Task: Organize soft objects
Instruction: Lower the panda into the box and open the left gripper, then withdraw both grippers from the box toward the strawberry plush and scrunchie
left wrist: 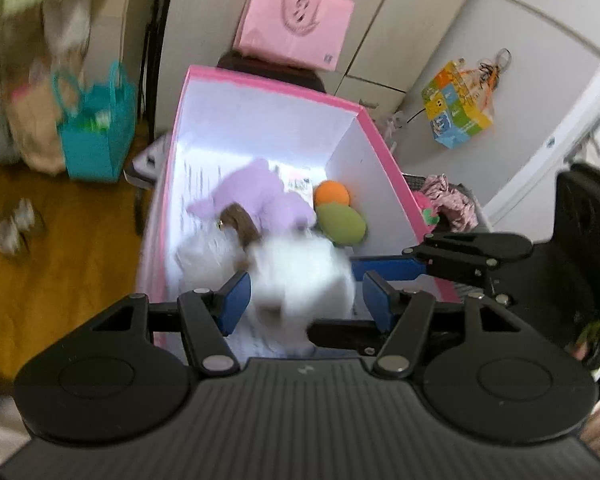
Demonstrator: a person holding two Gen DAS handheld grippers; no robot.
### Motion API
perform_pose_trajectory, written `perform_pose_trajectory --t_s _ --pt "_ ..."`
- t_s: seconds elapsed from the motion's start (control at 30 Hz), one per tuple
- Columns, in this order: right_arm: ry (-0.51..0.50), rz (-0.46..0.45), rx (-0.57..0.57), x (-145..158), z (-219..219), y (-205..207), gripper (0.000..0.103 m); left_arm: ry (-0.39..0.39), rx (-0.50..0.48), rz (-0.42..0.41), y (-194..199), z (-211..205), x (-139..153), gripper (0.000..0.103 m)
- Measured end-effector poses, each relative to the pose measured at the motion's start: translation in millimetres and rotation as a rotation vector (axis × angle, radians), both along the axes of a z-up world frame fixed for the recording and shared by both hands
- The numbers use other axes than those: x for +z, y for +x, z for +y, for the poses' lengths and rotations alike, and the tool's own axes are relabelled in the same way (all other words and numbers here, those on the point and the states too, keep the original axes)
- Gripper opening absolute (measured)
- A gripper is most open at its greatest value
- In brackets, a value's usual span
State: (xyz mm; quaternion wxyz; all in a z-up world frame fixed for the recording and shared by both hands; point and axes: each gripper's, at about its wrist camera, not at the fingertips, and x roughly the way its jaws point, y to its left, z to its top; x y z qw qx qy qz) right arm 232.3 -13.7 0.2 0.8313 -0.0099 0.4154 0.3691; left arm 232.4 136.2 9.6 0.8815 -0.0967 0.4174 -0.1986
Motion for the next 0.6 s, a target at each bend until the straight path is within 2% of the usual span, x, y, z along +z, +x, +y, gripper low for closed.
perform_pose_trajectory --t_s 0.1,0.27,0.6 --pt "0.001 0.005 0.015 0 -5 -3 0.067 0.049 -0.007 -0.057 -9 1 10 0.062" --pt "0.012 -0.044 0.011 16 -20 -19 0.068 0.068 -0.016 -0.085 -26 6 21 0.062" --pt "-0.008 -0.124 -0.023 50 -62 -65 0.068 0.160 -0.051 -0.180 -73 -3 53 0.063"
